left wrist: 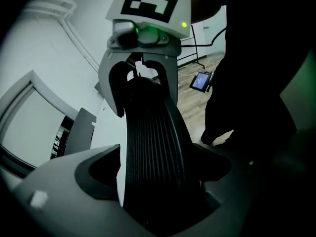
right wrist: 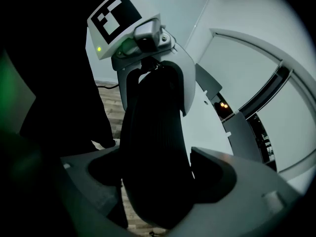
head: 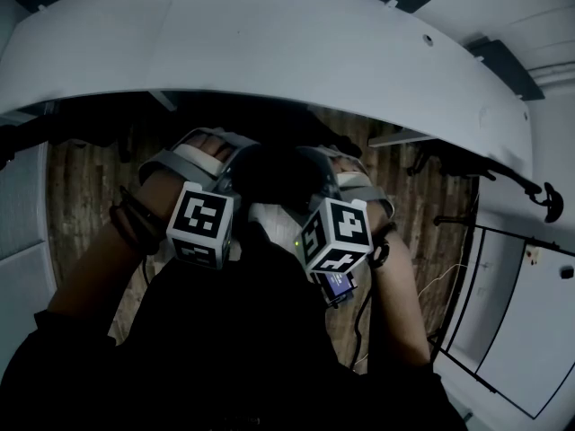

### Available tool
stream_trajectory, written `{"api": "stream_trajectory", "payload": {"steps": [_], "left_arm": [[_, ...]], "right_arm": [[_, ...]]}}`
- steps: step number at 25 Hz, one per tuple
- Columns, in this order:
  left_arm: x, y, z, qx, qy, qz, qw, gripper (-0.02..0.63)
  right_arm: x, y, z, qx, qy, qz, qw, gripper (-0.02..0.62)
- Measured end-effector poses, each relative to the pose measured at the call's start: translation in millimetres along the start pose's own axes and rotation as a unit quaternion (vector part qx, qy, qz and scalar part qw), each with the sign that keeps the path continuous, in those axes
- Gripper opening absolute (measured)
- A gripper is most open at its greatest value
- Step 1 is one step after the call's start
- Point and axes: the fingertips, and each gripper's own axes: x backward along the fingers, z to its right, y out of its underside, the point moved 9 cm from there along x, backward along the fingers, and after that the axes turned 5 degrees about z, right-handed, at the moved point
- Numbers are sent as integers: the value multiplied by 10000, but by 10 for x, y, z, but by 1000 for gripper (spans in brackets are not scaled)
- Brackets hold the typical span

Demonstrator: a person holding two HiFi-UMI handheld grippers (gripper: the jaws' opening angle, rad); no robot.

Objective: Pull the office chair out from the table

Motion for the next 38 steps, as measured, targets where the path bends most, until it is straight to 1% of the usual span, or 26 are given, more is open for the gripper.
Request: {"api": "stream_trajectory", "payload": {"steps": [4, 8, 10, 14, 17, 22, 26, 31, 35, 38], "left_arm": [[-60, 27, -26, -17, 131, -253, 9996, 433], [-120, 52, 10, -138, 243, -566, 9980, 430], [-133, 53, 30, -176, 244, -618, 9976, 423], [-133, 76, 33, -219, 250, -620, 9975, 399], [-140, 80, 63, -286, 312, -638, 9971, 371], [-108, 122, 88, -334, 328, -576, 9972, 357], [-72, 181, 102, -368, 370, -542, 9972, 336], [-37, 309, 187, -539, 367, -463, 9968, 322], [26, 403, 268, -670, 275, -462, 9963, 321], [14, 396, 345, -764, 166, -480, 9958, 318]], "right_arm": [[-65, 3, 37, 114, -6, -194, 9997, 382], [-185, -19, 16, 470, 24, -548, 9974, 382], [-234, -39, 1, 618, -31, -770, 9951, 382], [-278, -28, -5, 722, -127, -740, 9946, 379], [-334, 24, -50, 927, -151, -844, 9920, 352], [-285, -120, -81, 875, 23, -834, 9927, 298], [-382, -82, -123, 999, -31, -916, 9908, 293], [-444, -219, -190, 875, -100, -989, 9912, 295], [-478, -376, -242, 778, -62, -1057, 9913, 296], [-468, -415, -310, 742, -37, -1118, 9910, 298]]}}
